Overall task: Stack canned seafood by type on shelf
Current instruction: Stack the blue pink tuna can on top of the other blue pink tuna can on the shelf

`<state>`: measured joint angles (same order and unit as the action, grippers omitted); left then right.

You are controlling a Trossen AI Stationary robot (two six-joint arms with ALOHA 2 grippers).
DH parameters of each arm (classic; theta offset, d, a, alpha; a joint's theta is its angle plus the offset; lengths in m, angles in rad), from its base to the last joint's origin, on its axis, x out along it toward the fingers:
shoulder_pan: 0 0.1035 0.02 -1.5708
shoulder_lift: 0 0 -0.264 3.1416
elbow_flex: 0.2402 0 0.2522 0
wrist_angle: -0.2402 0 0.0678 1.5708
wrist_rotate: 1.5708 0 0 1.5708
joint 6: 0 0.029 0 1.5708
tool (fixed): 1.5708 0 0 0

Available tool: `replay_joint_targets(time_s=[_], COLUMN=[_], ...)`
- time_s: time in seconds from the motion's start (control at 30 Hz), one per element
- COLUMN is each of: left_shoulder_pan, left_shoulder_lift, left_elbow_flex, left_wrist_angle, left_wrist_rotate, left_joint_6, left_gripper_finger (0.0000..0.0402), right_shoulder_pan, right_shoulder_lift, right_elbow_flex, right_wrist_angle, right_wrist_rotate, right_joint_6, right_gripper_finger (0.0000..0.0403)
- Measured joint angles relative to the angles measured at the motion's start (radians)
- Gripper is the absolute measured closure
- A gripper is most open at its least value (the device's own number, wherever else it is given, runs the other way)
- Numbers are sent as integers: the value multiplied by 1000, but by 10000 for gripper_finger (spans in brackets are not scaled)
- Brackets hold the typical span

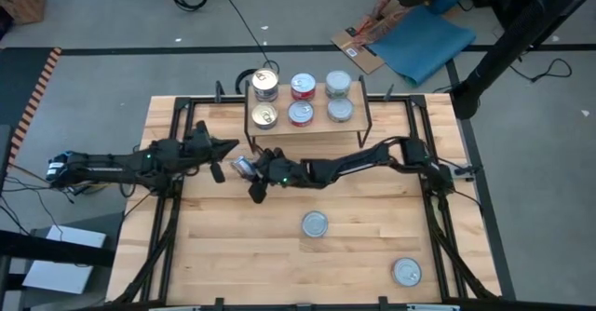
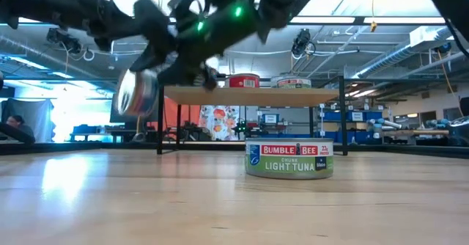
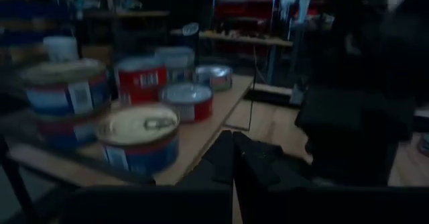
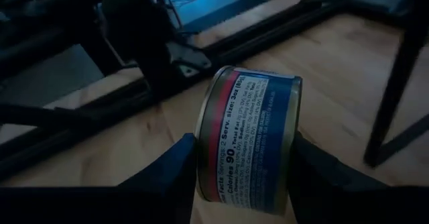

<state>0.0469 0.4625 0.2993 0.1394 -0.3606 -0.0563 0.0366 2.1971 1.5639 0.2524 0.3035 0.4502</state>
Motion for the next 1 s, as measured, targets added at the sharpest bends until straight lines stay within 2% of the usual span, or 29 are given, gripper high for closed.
replay_joint_targets(time_s=[0.23, 0.43, 0.63, 0.87, 1.0], left_shoulder_pan=[-43, -82, -89, -89, -89], left_shoulder_lift=[-103, -138, -136, -136, -136], left_elbow_flex=[0, -4, -5, -5, -5], left_wrist_angle=[46, 52, 49, 50, 50], left_wrist_rotate=[6, 5, -1, -4, -8], left_joint_6=[134, 182, 184, 187, 187], left_gripper_finger=[396, 396, 396, 396, 396], right_shoulder_pan=[-31, -110, -238, -305, -322], right_shoulder_lift=[-195, -325, -334, -333, -335], right_elbow_flex=[0, 2, 2, 2, 2], right_wrist_angle=[-195, -207, -190, -194, -240], right_wrist_rotate=[15, -13, -191, -313, -282], right_joint_6=[-38, -34, 103, 208, 221], right_gripper_finger=[220, 220, 220, 220, 220])
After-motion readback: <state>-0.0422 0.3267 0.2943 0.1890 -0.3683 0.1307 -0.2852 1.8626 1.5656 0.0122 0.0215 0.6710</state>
